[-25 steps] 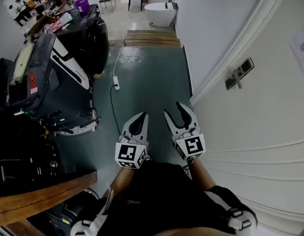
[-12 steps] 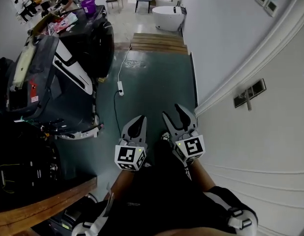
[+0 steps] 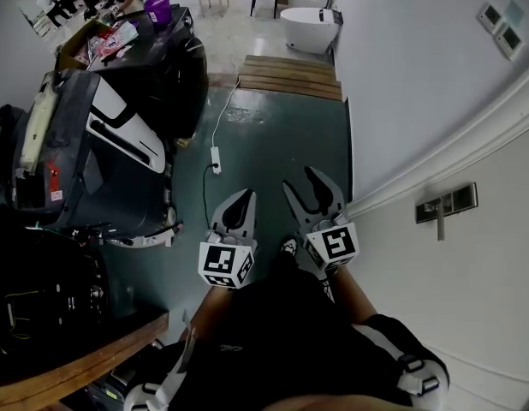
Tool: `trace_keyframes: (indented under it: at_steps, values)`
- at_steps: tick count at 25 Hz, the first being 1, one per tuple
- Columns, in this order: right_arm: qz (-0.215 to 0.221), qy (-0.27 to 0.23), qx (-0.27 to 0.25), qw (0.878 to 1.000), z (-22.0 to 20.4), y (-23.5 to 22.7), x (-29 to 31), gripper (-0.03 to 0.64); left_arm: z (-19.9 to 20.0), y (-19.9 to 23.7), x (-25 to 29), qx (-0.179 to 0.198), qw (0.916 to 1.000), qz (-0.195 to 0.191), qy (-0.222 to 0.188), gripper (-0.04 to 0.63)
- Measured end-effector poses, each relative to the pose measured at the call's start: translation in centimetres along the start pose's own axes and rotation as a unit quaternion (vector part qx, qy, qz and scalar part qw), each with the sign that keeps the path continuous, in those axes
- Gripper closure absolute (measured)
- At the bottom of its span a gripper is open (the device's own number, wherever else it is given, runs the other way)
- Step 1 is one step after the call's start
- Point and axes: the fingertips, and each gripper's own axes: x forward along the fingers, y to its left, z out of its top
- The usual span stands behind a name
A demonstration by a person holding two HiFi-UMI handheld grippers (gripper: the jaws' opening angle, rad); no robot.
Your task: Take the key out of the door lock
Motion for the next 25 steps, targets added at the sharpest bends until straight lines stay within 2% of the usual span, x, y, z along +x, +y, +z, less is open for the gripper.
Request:
trace_keyframes:
  at_steps: [6,13,20,23,25]
  values:
    - [0.001,-0.01,0.003,1.0,-0.1,-7.8,3.3,0.393,0.2,-0.5,8.5,0.002,0.9999,0.002,0.013,0.571]
    - [-0.023,0.013,0.014,1.0,-3.1,-15.9,4.8,0.393,-0.6,-3.2,17.5,0.014,0.9988,-0.033,0.035,0.571]
    - [-0.061,0.0,0.036,0.998,-4.0,-22.6,5.0,0.397,-1.4,-5.6,23.6,0.024,0.996,-0.068,0.053,0.571]
    - [-0.076,0.023,0.058,0.995,-4.7,-24.9,5.4,0.396,-1.6,-6.1,26.3,0.025,0.9947,-0.083,0.055,0.571]
    - [-0.09,0.031,0.053,0.994,-5.4,-26.5,5.8,0.396,-1.9,-6.4,28.3,0.024,0.9935,-0.096,0.056,0.571]
